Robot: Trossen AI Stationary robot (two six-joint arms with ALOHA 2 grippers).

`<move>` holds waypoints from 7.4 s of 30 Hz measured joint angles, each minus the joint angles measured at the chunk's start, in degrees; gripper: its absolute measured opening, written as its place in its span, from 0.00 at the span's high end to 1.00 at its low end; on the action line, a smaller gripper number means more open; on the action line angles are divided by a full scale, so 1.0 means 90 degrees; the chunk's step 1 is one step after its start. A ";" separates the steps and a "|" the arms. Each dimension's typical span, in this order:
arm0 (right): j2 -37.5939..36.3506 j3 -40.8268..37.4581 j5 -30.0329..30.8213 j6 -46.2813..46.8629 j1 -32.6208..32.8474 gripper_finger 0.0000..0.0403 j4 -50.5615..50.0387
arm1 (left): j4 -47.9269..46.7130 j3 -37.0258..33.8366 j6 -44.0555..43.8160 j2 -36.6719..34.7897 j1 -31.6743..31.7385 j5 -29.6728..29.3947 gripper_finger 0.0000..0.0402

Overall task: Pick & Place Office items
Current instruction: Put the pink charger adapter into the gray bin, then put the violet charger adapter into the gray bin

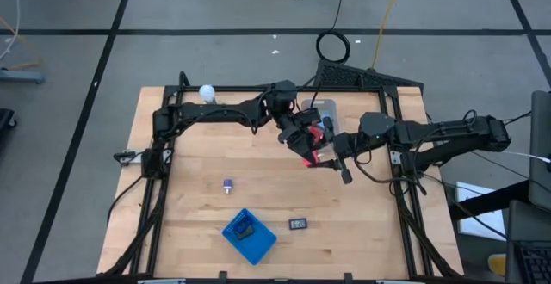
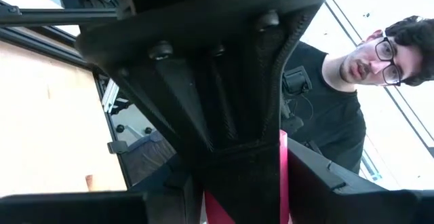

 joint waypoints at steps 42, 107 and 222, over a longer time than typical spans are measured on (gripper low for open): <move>-0.0753 -0.0001 0.0488 0.0199 -0.0015 0.64 -0.0542 | -0.0448 -0.0007 0.0308 -0.0374 0.0133 0.0654 0.14; 0.2872 0.0928 0.0466 0.0480 -0.4136 0.64 -0.3382 | -0.5901 -0.4483 0.2533 -0.7736 0.0101 -0.7207 0.38; -0.0799 -0.0223 0.0643 0.4218 -0.1868 0.28 -0.0636 | -0.5895 -0.2418 0.0413 -0.6665 -0.3148 -0.8408 0.38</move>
